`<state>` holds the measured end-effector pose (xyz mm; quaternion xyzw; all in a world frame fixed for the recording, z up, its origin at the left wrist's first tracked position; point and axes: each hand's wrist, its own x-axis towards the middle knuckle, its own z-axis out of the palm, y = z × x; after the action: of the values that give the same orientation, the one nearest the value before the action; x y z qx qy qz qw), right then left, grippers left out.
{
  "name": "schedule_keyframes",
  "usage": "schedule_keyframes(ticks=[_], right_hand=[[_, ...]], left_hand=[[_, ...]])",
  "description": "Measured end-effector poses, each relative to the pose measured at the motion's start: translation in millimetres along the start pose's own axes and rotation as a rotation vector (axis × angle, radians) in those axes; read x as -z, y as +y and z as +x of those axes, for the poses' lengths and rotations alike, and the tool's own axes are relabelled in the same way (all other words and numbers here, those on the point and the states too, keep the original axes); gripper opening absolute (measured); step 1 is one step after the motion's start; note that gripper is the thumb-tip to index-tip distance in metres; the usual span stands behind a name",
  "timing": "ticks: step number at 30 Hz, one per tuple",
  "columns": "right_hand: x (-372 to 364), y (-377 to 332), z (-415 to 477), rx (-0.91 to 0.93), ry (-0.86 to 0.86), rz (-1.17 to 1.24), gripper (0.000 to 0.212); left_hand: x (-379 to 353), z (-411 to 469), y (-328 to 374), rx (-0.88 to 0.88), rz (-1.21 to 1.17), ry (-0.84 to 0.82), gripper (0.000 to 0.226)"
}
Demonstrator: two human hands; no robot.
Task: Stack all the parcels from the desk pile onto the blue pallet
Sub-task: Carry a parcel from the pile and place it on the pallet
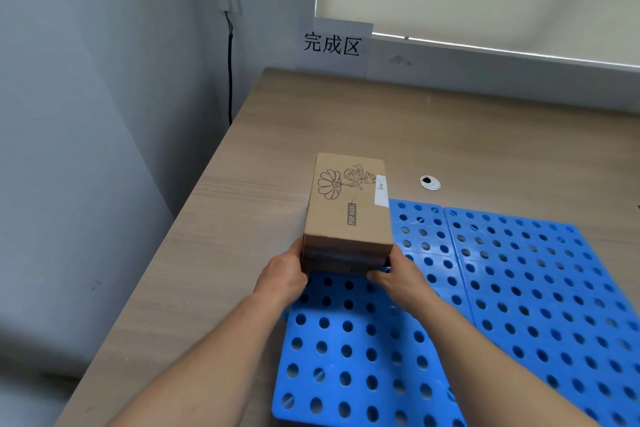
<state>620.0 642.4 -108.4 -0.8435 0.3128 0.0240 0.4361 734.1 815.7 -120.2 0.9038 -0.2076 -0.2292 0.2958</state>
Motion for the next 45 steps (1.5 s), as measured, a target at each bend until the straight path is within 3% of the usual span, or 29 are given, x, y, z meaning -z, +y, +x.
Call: schedule_keyframes(ticks=[6, 13, 21, 32, 45], right_hand=[[8.3, 11.1, -20.8, 0.011, 0.025, -0.041, 0.079], [37.9, 44.1, -85.3, 0.215, 0.203, -0.343, 0.054], [86.2, 112.1, -175.2, 0.381, 0.492, -0.534, 0.046], [191.4, 220.0, -288.5, 0.289, 0.826, -0.568, 0.049], [297.8, 348.6, -398.9, -0.099, 1.106, -0.605, 0.047]], left_hand=[[-7.3, -33.5, 2.3, 0.065, 0.018, 0.056, 0.074], [-41.5, -116.5, 36.6, -0.006, 0.076, 0.355, 0.061], [-113.5, -197.6, 125.7, -0.204, 0.131, 0.351, 0.060], [-236.9, -274.8, 249.9, -0.468, 0.149, 0.219, 0.063], [-365.9, -330.7, 388.9, -0.859, 0.191, 0.030, 0.064]])
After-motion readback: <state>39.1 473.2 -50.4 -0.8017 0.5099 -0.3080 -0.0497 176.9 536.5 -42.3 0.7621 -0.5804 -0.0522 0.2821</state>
